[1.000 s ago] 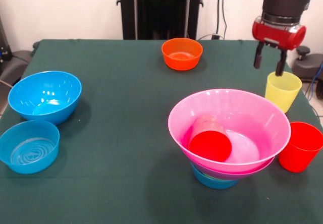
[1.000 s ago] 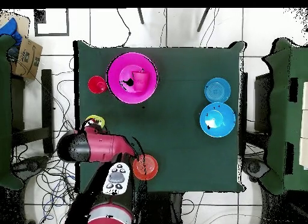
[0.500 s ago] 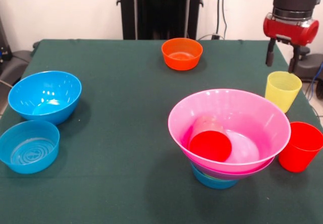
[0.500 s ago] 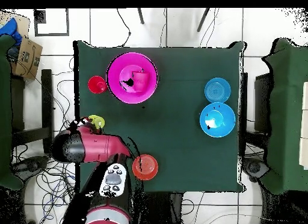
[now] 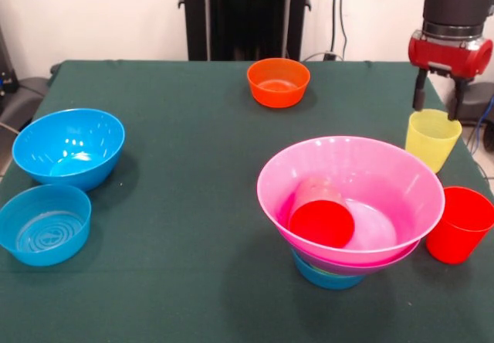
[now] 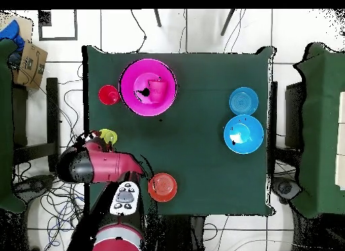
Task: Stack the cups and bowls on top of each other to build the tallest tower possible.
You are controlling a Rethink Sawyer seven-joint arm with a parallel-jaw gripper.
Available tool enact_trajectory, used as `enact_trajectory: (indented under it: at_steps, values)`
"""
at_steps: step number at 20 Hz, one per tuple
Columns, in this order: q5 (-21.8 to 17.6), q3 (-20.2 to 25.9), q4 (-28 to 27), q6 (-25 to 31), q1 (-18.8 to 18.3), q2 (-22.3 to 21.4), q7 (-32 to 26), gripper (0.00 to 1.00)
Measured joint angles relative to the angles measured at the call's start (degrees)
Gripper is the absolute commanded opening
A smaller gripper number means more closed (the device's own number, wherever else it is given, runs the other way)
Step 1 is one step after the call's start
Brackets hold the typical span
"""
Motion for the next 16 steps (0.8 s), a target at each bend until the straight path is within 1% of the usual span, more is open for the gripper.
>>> enact_trajectory:
  at_steps: [6,16]
  values:
    - [0.1,0.0,0.2,-0.2,0.1,1.5,0.0,1.0]
    - [0.1,0.0,1.1,-0.2,0.0,1.2,0.0,1.0]
